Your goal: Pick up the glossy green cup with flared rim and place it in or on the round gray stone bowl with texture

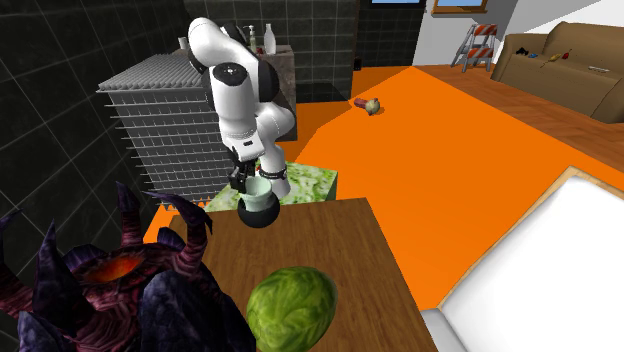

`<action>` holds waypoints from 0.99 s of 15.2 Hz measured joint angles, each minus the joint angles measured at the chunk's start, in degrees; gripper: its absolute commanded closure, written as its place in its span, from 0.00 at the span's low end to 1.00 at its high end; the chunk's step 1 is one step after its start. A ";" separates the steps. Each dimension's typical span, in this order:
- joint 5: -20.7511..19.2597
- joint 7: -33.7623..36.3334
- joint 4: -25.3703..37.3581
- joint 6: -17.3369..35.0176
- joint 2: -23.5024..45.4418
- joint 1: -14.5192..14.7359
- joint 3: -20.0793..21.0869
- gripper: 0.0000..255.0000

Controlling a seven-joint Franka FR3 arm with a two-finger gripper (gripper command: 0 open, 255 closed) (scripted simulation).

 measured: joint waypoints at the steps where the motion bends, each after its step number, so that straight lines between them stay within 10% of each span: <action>1: 0.00 0.00 0.00 0.00 0.00 0.00 0.00 0.00; 15: 2.52 -0.83 7.63 -6.03 1.66 1.40 2.13 0.00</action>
